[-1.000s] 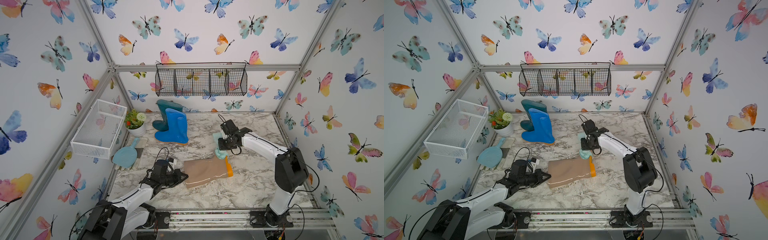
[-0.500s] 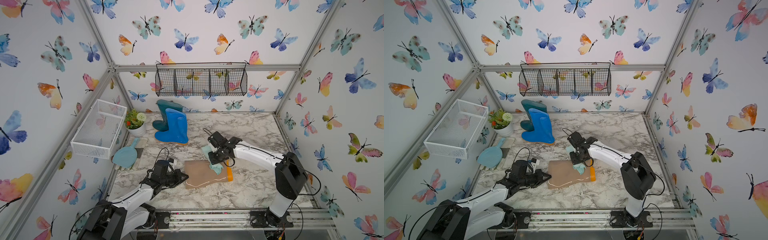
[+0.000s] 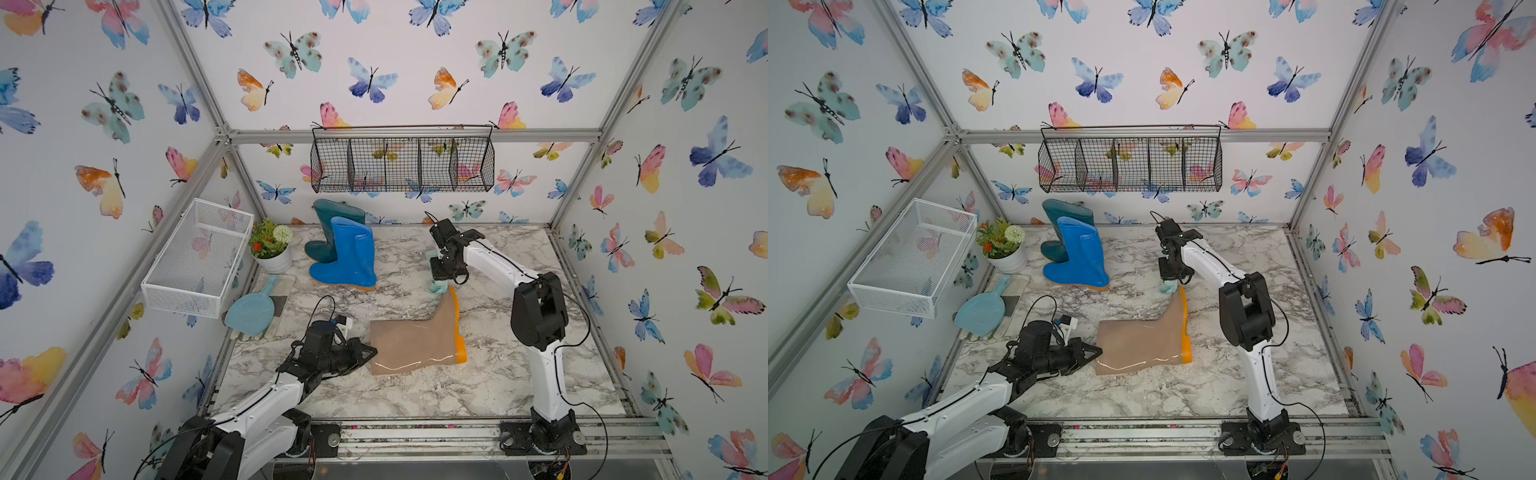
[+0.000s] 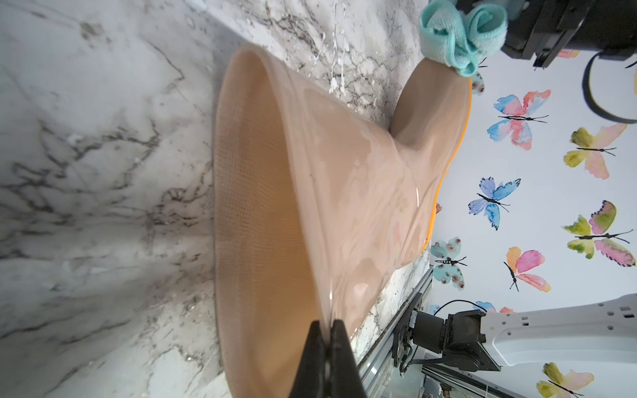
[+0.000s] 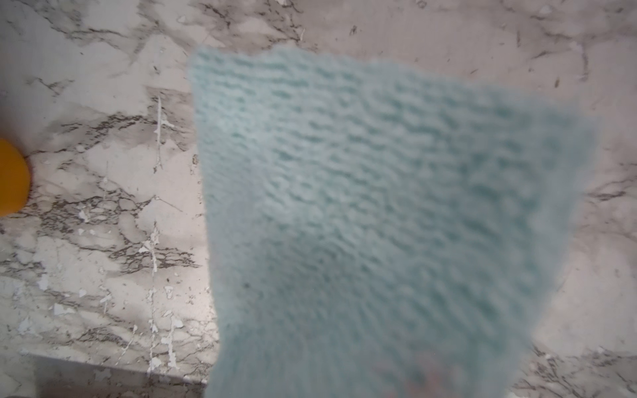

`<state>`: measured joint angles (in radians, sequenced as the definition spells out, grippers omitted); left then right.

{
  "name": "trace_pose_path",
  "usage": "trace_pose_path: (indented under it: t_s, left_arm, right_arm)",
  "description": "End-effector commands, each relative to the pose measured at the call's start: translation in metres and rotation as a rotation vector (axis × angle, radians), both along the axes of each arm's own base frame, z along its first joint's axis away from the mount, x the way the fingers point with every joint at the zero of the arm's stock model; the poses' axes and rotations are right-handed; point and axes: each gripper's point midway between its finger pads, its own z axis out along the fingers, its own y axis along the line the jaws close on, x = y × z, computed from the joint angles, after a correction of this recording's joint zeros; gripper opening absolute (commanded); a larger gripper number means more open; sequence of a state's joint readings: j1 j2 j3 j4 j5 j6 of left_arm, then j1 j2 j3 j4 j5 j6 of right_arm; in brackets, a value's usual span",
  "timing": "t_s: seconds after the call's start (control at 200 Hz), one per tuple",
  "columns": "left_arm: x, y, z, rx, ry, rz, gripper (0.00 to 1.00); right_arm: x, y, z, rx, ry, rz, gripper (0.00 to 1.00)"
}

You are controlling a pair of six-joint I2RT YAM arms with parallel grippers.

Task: Wipe the rubber boots with a cloth
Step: Wipe the dirt off the rubber boot, then place the cleaning item at the center of the board.

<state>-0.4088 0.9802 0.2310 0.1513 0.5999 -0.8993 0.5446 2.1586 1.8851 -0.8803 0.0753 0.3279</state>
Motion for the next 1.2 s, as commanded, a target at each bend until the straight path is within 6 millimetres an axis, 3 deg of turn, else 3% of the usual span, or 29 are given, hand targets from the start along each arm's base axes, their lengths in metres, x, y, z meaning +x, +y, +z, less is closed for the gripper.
trace_pose_path:
  t_s: [0.0, 0.11, 0.16, 0.24, 0.355, 0.435, 0.455, 0.526, 0.591, 0.736, 0.876, 0.991, 1.101, 1.196]
  left_arm:
    - [-0.003, 0.004, -0.002, 0.01, 0.014, 0.023, 0.0]
    - [-0.001, 0.006, 0.004, 0.014, 0.006, 0.038, 0.0]
    - [-0.001, 0.007, 0.005, 0.022, 0.008, 0.047, 0.0]
    - [0.001, 0.008, 0.008, 0.026, 0.003, 0.052, 0.0]
    - [0.003, 0.007, 0.012, 0.027, -0.005, 0.054, 0.0]
    - [0.006, 0.005, 0.016, 0.026, -0.009, 0.05, 0.0]
    - [0.006, 0.005, 0.016, 0.027, -0.009, 0.049, 0.0]
    - [0.009, 0.002, 0.021, 0.024, -0.019, 0.038, 0.0]
    - [0.012, 0.0, 0.024, 0.027, -0.028, 0.026, 0.0]
    - [0.017, -0.004, 0.03, 0.024, -0.037, 0.008, 0.0]
    - [0.028, -0.012, 0.056, -0.005, -0.083, -0.004, 0.0]
    - [0.039, -0.028, 0.095, -0.031, -0.155, -0.042, 0.0]
    - [0.046, -0.048, 0.137, -0.038, -0.222, -0.084, 0.0]
    - [0.05, -0.066, 0.169, -0.056, -0.265, -0.115, 0.0]
  right_arm:
    - [-0.022, -0.002, 0.028, 0.0, -0.025, 0.034, 0.01]
    - [-0.016, -0.03, 0.073, 0.019, -0.156, -0.035, 0.01]
    - [-0.013, -0.052, 0.092, 0.039, -0.206, -0.084, 0.01]
    - [-0.012, -0.088, 0.108, 0.063, -0.252, -0.156, 0.02]
    - [-0.024, -0.129, 0.101, 0.041, -0.24, -0.204, 0.09]
    - [-0.038, -0.144, 0.086, 0.019, -0.2, -0.218, 0.19]
    - [-0.042, -0.145, 0.083, 0.018, -0.192, -0.219, 0.25]
    - [-0.052, -0.145, 0.074, 0.034, -0.172, -0.208, 0.65]
    - [-0.06, -0.142, 0.071, 0.052, -0.152, -0.193, 0.76]
    - [-0.07, -0.144, 0.083, 0.066, -0.164, -0.194, 0.81]
    - [-0.078, -0.141, 0.098, 0.114, -0.208, -0.183, 0.83]
    - [-0.091, -0.141, 0.1, 0.131, -0.21, -0.16, 0.83]
    - [-0.108, -0.122, 0.103, 0.255, -0.205, -0.089, 0.8]
    - [-0.126, -0.106, 0.092, 0.402, -0.194, -0.092, 0.79]
